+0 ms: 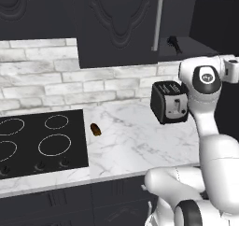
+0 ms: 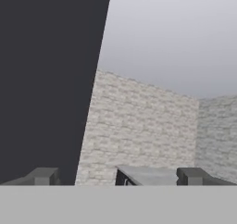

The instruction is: Pick the bar soap and dish brush from the cabinet and place them on the counter.

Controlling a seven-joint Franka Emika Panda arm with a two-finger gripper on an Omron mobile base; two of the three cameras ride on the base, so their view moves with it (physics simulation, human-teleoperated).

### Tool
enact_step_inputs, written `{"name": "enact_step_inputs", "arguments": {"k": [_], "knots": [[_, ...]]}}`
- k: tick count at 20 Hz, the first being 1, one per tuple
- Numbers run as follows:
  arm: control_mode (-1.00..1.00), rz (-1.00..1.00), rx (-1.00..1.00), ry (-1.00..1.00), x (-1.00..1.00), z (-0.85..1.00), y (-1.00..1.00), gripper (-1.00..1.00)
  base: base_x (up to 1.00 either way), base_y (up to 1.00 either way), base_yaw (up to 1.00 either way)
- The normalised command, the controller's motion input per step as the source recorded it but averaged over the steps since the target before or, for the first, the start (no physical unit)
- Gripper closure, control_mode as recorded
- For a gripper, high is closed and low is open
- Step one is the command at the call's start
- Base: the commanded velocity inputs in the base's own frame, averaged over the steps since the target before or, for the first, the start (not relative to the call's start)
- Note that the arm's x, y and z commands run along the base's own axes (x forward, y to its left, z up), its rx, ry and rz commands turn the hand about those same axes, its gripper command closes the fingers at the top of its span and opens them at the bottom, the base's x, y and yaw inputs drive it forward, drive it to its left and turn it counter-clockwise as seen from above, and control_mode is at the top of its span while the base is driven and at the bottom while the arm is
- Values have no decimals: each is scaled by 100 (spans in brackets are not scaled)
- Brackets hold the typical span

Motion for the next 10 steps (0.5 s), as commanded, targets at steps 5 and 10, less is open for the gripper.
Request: {"name": "enact_step_inputs", "arguments": {"k": [5, 10], "knots": [[-100, 3, 0, 0, -11, 1, 47, -100, 0, 0, 0], [-100, 11, 0, 0, -14, 4, 34, -100, 0, 0, 0]]}}
